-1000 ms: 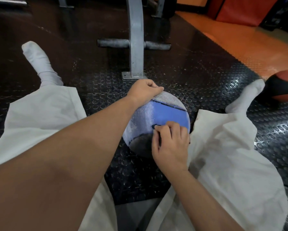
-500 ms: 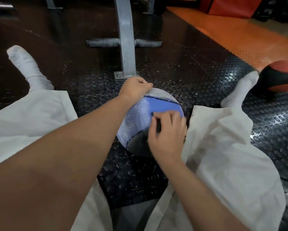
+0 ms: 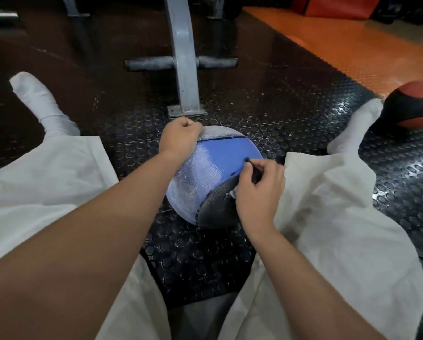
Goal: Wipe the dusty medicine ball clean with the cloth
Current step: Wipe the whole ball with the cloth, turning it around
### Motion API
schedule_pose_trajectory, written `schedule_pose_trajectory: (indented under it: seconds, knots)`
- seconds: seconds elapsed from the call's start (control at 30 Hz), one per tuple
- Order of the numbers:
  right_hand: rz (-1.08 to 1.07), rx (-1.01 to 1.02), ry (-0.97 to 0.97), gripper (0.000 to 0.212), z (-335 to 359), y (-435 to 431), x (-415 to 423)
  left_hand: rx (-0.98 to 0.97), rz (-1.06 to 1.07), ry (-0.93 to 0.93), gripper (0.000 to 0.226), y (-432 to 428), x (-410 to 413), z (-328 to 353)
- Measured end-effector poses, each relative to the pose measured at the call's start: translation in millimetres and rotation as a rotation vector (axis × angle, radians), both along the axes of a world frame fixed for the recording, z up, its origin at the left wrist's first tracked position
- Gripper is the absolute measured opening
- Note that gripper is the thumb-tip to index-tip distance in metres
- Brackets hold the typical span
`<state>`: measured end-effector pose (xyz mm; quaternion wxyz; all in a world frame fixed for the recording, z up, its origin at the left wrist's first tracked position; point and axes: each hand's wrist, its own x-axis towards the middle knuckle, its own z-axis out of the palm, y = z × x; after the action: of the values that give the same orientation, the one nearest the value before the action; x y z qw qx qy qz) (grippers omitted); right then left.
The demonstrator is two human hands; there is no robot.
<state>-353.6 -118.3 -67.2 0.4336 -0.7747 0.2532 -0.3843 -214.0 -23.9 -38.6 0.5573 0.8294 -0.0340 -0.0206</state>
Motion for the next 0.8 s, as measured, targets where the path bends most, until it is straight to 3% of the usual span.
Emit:
schedule_pose_trajectory:
  seconds: [0.1, 0.3, 0.4, 0.53, 0.63, 0.8]
  knots:
    - [0.135, -0.214, 0.082, 0.009, 18, -5, 12, -0.007, -0.032, 0.010, 0.031, 2, 3, 1]
    - [0.336, -0.372, 0.271, 0.023, 42, -28, 44, -0.069, -0.190, 0.175, 0.015, 17, 21, 5]
    - [0.339, -0.372, 0.234, 0.024, 36, -32, 43, -0.138, -0.120, 0.289, 0.027, 39, 27, -20]
    - [0.253, -0.325, 0.057, 0.026, 23, -29, 36, -0.109, -0.017, 0.408, 0.025, 53, 10, -73]
    - [0.199, -0.289, -0.093, 0.029, 13, -29, 30, -0.398, -0.012, 0.582, 0.027, 51, -9, -99]
    - [0.152, -0.103, -0.085, 0.029, 12, -34, 29, -0.805, -0.006, 0.722, 0.045, 36, -26, -123]
